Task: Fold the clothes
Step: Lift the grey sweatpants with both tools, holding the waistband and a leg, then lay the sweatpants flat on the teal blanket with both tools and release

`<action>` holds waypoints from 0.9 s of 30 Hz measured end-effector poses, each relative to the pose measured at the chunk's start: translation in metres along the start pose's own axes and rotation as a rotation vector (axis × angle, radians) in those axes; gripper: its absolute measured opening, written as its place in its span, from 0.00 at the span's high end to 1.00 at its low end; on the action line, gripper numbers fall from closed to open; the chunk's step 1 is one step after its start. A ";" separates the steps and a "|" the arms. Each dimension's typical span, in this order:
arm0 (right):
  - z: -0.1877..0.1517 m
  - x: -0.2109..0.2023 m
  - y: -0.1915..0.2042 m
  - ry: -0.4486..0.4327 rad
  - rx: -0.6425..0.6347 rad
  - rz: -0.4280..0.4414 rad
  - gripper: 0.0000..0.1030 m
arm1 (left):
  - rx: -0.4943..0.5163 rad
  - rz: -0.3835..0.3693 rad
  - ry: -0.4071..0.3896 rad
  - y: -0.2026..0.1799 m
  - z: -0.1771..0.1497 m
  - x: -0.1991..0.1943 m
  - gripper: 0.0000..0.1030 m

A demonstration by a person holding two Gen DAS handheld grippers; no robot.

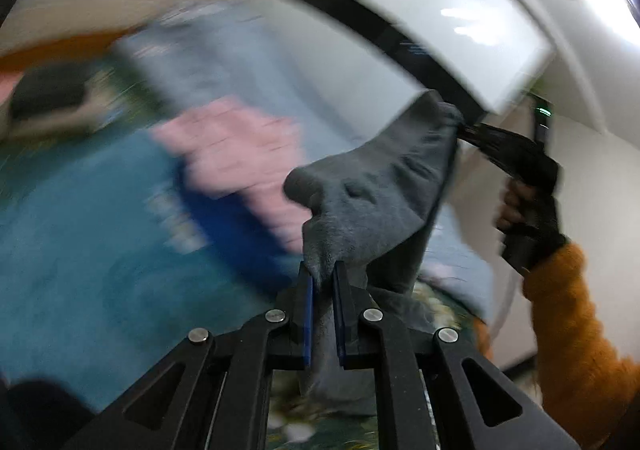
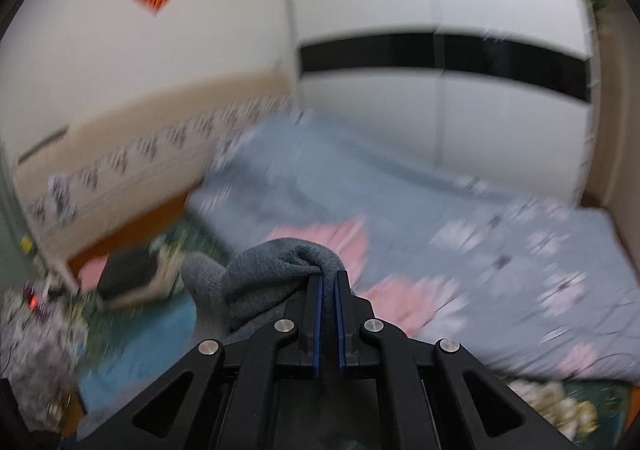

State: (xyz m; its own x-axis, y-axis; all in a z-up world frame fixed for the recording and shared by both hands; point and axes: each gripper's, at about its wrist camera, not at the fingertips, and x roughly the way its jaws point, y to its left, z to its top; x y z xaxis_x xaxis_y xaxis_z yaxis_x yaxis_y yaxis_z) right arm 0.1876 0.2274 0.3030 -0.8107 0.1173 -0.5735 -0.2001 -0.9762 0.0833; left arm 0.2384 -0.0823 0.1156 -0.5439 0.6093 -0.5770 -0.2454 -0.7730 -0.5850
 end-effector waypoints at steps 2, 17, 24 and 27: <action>-0.014 0.057 0.029 0.092 -0.034 0.046 0.94 | -0.098 0.078 0.014 0.042 -0.003 0.004 0.92; -0.076 0.287 0.255 0.361 -0.325 0.220 0.94 | -0.576 0.446 -0.110 0.243 0.018 -0.014 0.93; -0.100 0.365 0.328 0.464 -0.357 0.215 0.94 | -0.726 0.552 -0.139 0.317 0.016 0.000 0.98; -0.123 0.402 0.342 0.538 -0.372 0.178 0.94 | -0.784 0.552 -0.085 0.340 0.010 0.013 0.98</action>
State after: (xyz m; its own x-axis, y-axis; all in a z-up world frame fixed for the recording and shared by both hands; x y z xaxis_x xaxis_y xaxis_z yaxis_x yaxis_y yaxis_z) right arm -0.1392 -0.0817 0.0005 -0.4082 -0.0642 -0.9106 0.1922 -0.9812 -0.0169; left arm 0.1404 -0.3394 -0.0852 -0.4860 0.1563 -0.8598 0.6519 -0.5905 -0.4758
